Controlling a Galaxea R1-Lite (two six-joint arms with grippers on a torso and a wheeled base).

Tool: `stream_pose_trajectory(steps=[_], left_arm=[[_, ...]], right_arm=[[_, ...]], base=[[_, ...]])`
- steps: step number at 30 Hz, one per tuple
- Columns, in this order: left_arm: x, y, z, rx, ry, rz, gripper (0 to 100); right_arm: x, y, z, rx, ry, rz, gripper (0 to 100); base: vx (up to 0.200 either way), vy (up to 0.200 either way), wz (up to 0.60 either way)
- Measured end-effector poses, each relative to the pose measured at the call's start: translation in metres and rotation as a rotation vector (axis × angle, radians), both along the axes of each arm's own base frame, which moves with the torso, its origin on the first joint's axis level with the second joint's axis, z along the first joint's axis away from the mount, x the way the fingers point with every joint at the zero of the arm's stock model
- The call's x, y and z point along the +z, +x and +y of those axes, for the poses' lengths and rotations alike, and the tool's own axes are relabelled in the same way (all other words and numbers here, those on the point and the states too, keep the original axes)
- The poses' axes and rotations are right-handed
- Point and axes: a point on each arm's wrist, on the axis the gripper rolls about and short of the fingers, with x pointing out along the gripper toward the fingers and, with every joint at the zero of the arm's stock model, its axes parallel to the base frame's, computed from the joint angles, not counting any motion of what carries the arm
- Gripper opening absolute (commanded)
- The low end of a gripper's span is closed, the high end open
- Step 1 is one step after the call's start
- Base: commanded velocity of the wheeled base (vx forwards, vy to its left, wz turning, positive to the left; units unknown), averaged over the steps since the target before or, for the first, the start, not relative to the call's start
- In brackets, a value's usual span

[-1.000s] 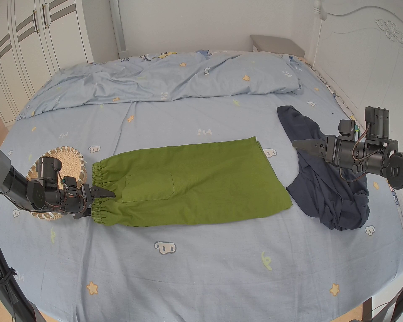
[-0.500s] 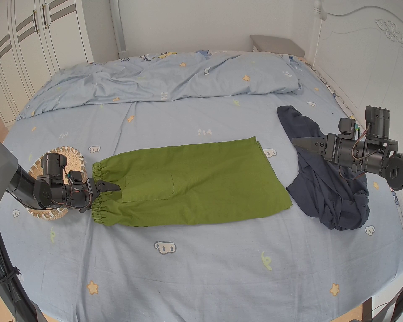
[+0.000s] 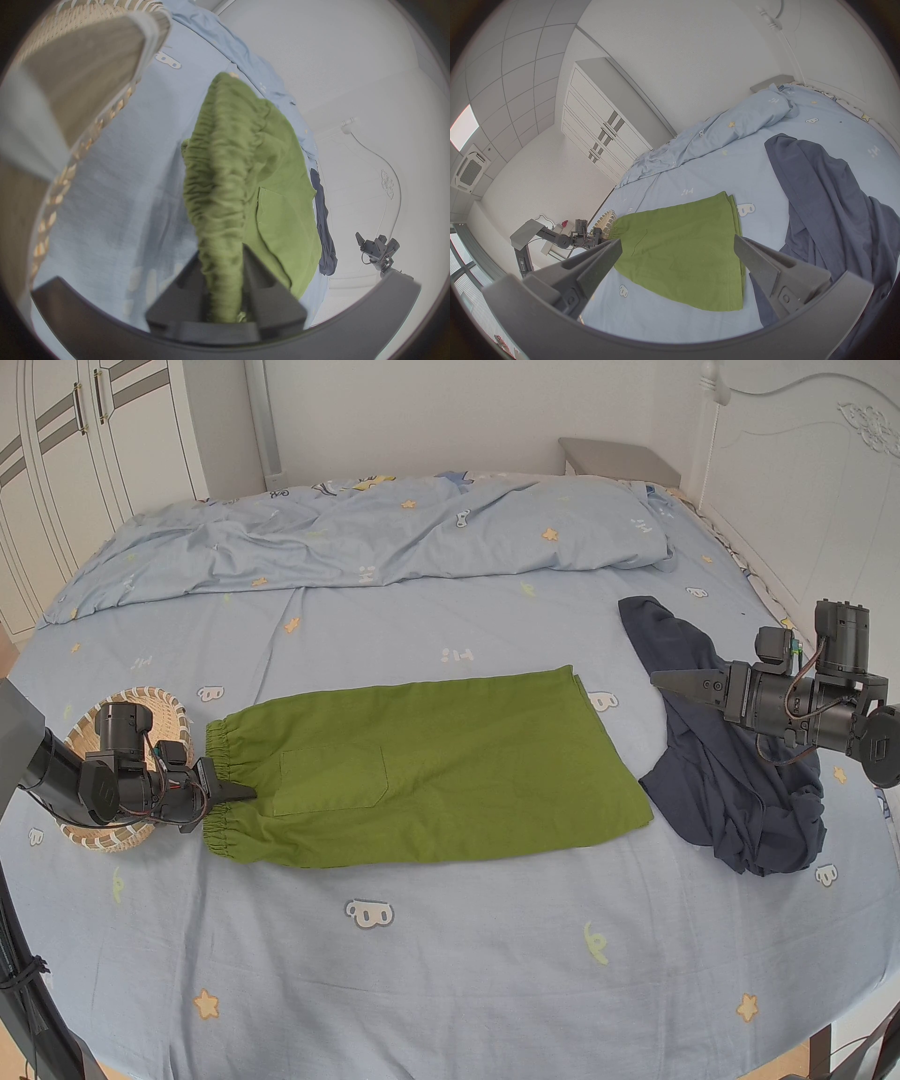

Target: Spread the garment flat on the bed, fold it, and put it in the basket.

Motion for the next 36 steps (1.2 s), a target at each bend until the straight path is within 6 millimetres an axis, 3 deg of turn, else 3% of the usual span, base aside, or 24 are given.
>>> stream_pose_trajectory(steps=[11,23,36], left_arm=[[0.003,-0.004,0.001,0.009,-0.001,0.004,0],[0.033,-0.016,-0.012,-0.007,0.0,-0.054,0],[0.038,-0.017,-0.015,-0.012,0.0,-0.068,0]], right_arm=[[0.0,0.0,-0.001,-0.003,0.0,0.0,100],[0.001,0.003,-0.004,-0.014,0.001,-0.004,100],[-0.032,0.033,-0.009,-0.035,-0.034,0.058,100]], base=[[0.0,0.0,0.0],[0.0,0.0,0.0],[0.0,0.0,0.0]])
